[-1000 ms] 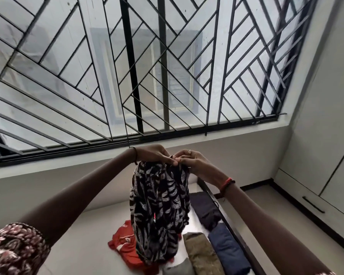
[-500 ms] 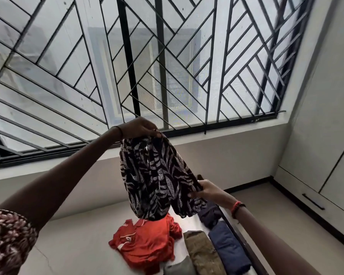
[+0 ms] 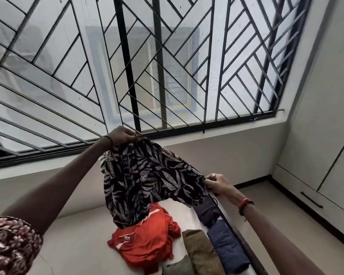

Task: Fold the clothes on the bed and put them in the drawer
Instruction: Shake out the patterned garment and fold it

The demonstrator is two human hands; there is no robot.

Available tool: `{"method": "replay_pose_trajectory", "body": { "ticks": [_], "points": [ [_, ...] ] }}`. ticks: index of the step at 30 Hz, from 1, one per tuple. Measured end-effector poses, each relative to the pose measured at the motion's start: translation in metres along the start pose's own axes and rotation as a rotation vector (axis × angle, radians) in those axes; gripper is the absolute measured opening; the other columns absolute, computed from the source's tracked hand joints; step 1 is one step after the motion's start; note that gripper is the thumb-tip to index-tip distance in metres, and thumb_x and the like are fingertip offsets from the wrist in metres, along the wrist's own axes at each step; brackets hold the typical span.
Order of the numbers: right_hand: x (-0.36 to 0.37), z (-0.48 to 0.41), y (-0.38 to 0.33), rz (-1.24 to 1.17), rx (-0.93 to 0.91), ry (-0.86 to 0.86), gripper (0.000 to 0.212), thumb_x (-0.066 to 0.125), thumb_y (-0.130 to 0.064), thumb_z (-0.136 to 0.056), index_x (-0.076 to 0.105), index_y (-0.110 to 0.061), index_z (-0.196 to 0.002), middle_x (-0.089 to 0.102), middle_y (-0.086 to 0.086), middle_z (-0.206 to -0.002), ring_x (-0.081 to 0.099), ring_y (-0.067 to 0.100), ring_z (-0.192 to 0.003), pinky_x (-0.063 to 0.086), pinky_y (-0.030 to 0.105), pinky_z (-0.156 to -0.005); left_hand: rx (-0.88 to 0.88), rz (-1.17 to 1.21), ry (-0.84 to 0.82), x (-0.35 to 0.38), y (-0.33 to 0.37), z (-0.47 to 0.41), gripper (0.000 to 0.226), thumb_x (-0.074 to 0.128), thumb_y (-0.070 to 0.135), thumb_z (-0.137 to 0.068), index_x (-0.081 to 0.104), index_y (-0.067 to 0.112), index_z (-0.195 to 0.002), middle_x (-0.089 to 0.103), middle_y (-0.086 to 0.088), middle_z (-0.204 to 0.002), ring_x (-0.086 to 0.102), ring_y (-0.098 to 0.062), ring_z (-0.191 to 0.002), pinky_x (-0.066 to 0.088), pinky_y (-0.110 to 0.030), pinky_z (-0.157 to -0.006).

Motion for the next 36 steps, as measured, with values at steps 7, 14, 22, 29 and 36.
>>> {"method": "replay_pose_trajectory", "body": {
  "ticks": [7, 14, 22, 29, 36],
  "points": [
    [0.002, -0.005, -0.007, -0.487, 0.09, 0.091, 0.016, 0.036, -0.017, -0.098, 0.051, -0.014, -0.091, 0.059, 0.006, -0.08, 0.055, 0.017, -0.07, 0.049, 0.025, -0.057, -0.071, 0.054, 0.059, 0.012, -0.024, -0.001, 0.026, 0.069, 0.026, -0.083, 0.073, 0.004, -0.096, 0.065, -0.008, -0.079, 0.053, -0.015, -0.074, 0.041, -0.022, -0.065],
    [0.007, -0.02, -0.005, -0.484, 0.175, 0.179, 0.011, 0.059, -0.012, -0.092, 0.058, -0.009, -0.082, 0.064, 0.008, -0.071, 0.061, 0.015, -0.056, 0.052, 0.025, -0.054, -0.182, 0.002, 0.007, 0.051, -0.057, 0.013, 0.031, 0.061, 0.026, -0.09, 0.07, -0.002, -0.097, 0.051, -0.006, -0.069, 0.039, -0.012, -0.059, 0.03, -0.013, -0.045],
    [0.037, 0.009, 0.002, -0.422, 0.209, -0.027, 0.02, 0.069, -0.008, -0.084, 0.059, -0.006, -0.101, 0.065, 0.007, -0.085, 0.061, 0.015, -0.074, 0.051, 0.023, -0.065, -0.208, 0.389, -0.293, 0.135, -0.062, 0.06, 0.012, 0.054, 0.001, -0.092, 0.063, 0.001, -0.1, 0.061, -0.007, -0.087, 0.057, -0.011, -0.072, 0.049, -0.018, -0.068],
    [0.072, 0.034, 0.006, -0.505, 0.276, -0.097, 0.033, 0.077, 0.0, -0.072, 0.06, 0.002, -0.101, 0.066, 0.01, -0.08, 0.065, 0.014, -0.063, 0.053, 0.021, -0.056, -0.318, 0.63, -0.363, 0.206, -0.051, 0.082, 0.008, 0.062, -0.003, -0.085, 0.055, -0.005, -0.085, 0.055, -0.01, -0.08, 0.06, -0.005, -0.063, 0.047, -0.012, -0.058],
    [0.081, 0.048, 0.029, -0.441, 0.319, 0.041, 0.04, 0.083, -0.014, -0.068, 0.066, 0.003, -0.101, 0.072, 0.014, -0.091, 0.065, 0.015, -0.072, 0.048, 0.018, -0.058, -0.421, 0.786, -0.281, 0.233, -0.057, 0.1, 0.009, 0.056, 0.006, -0.091, 0.064, 0.003, -0.095, 0.068, -0.003, -0.081, 0.065, -0.004, -0.064, 0.051, -0.011, -0.062]
  ]
}}
Point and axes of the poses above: each hand's wrist, its own z-axis away from the middle knuckle, its own x-axis out of the palm, y = z × x, the point moved 3 cm from there along -z, towards the middle knuckle
